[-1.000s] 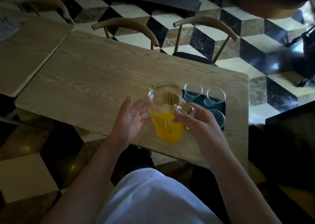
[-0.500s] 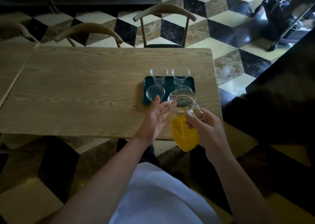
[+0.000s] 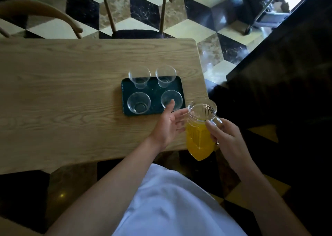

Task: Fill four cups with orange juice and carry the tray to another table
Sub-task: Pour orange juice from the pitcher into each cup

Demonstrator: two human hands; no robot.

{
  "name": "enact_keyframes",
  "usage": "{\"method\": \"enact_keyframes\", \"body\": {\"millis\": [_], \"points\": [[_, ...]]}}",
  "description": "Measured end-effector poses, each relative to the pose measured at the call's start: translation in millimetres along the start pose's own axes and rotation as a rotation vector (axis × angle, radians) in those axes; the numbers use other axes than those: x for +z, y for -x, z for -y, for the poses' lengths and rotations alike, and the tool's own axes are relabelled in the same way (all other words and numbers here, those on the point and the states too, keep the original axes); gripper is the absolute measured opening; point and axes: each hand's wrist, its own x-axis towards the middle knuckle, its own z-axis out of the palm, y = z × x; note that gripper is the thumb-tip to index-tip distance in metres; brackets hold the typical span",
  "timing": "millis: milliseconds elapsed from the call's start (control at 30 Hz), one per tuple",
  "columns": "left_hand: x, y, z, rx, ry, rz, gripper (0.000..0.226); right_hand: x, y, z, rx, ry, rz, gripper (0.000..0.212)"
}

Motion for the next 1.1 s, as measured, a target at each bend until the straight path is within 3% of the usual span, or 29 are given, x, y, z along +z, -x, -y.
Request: {"method": "enact_keyframes", "body": {"millis": [267, 433, 767, 1100], "points": [[3.2, -20.3, 5.1, -0.019, 0.222, -0.112, 0.069, -2.0, -34.2, 4.9, 0.046, 0.125, 0.057, 0.032], [7.4, -31.2, 9.9, 0.005, 0.264, -0.189, 0.073, -9.3, -58.1, -2.0, 0.056, 0.169, 0.107, 0.036], [13.9, -42.0, 25.8, -0.014, 0.420, -0.364, 0.073, -10.2, -97.6, -12.7, -0.024, 0.480, 0.228, 0.042], [-1.3, -50.6, 34.8, -0.004, 0.628, -0.364, 0.075, -5.5, -123.8, -11.8, 0.056, 0.528, 0.268, 0.044]]}}
